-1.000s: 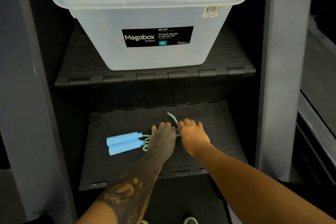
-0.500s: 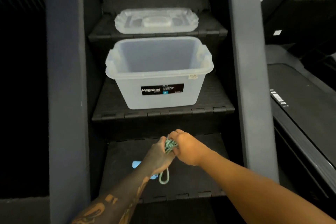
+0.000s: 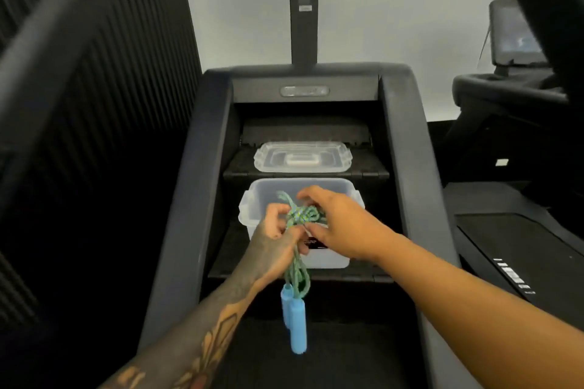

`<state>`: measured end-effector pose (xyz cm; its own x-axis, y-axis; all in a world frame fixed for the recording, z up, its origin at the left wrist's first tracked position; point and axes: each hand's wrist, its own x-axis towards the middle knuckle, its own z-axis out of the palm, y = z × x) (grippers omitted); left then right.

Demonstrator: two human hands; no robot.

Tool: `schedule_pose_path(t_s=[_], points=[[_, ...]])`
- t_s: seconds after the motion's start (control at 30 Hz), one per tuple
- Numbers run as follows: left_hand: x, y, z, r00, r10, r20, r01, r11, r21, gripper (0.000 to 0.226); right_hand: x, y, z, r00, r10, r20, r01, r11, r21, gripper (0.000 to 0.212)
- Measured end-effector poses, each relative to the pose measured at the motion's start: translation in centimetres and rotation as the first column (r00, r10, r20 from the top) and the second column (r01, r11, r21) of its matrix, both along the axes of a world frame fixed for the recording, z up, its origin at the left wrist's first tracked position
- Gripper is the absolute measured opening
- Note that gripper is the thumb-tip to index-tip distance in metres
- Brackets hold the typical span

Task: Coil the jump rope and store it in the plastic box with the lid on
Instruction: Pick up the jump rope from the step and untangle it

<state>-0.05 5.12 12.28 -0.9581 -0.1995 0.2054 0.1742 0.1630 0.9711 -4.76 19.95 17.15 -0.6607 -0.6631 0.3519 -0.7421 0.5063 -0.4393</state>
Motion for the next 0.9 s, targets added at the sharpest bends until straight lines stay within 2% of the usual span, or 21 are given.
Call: schedule_pose_path(t_s=[0.13,0.23,0.33,0.43,0.53,0.7,0.9], points=[[0.6,0.5,4.4,0.978,0.042,-0.204,-0.055,0.997,-0.061,0.012,0.9,0.6,5.3,0.991,-0.008,-0.133,0.002,0.999,-0.043,0.022],[0.5,0.6,6.4,0.942,0.064,-0.331,-0.121,0.981,-0.155,0.008,1.3,0.4,7.5,0.972,-0.052,-0.228,0.036,0.997,-0.073,0.024],[0.4,0.3,7.9,0.884,0.090,-0.458,-0.211,0.952,-0.221,0.007,1.8,-0.3,8.6,0.923,-0.157,-0.351,0.094,0.977,-0.190,0.027],[0.7,-0.3,9.2,0.851,0.093,-0.516,-0.247,0.940,-0.237,0.005,2.5,-1.7,9.0,0.821,-0.253,-0.512,0.156,0.962,-0.225,0.020],[0.6,-0.9,10.1,0.875,0.061,-0.480,-0.195,0.953,-0.233,0.006,3.4,-2.8,9.9,0.765,-0.294,-0.573,0.204,0.954,-0.217,0.018],[1.3,-1.8,11.9,0.884,0.003,-0.467,-0.121,0.967,-0.224,0.013,4.6,-4.1,11.8,0.718,-0.355,-0.599,0.330,0.931,-0.156,0.025],[1.6,-3.0,13.7,0.823,-0.043,-0.566,-0.195,0.915,-0.353,0.019,6.1,-5.6,14.4,0.828,-0.383,-0.410,0.341,0.924,-0.174,0.017]])
